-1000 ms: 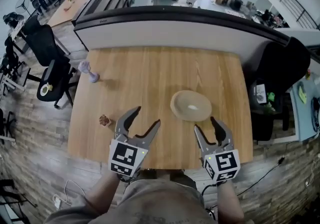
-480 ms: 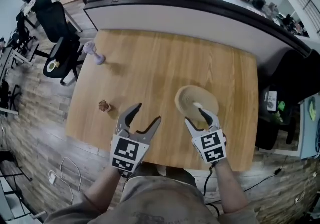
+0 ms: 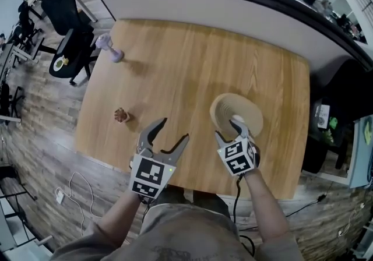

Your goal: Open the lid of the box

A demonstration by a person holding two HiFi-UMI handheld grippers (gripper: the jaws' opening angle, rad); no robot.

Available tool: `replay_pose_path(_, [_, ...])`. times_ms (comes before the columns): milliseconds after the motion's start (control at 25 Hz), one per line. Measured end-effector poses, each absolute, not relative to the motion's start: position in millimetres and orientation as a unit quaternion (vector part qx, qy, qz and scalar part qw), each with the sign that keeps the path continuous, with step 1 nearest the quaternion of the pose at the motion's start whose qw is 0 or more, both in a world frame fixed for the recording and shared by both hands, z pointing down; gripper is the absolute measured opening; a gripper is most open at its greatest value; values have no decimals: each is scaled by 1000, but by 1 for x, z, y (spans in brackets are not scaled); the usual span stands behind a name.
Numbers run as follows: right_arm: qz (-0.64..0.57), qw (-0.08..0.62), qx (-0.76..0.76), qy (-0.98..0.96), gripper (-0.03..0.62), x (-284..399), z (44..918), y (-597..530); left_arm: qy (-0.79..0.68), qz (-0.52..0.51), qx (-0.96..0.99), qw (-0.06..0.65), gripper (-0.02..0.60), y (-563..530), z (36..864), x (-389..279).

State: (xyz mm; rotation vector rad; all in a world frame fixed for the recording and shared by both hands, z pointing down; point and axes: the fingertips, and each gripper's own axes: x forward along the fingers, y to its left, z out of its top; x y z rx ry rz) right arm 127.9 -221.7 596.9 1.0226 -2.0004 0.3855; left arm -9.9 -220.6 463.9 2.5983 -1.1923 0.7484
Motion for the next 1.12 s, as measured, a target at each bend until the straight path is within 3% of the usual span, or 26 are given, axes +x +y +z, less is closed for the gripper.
replay_pose_path(480, [71,521,409,-746,223,141,643,-232,-387,269,874,119,288,-213,492,-12])
replay_pose_path(680, [41,546,404,-733,179,142,642,-233,-387,273,871,128,288,-207,499,-16])
replay_pose_path(920, [38,527,414,-741,135,142,622,-234,-387,274,871,129,287,-209,497,-22])
replay_pose_path(1120, [65,448,446,-772,106,138,581,-239,-376,269,876,134,288,-214,494,-15])
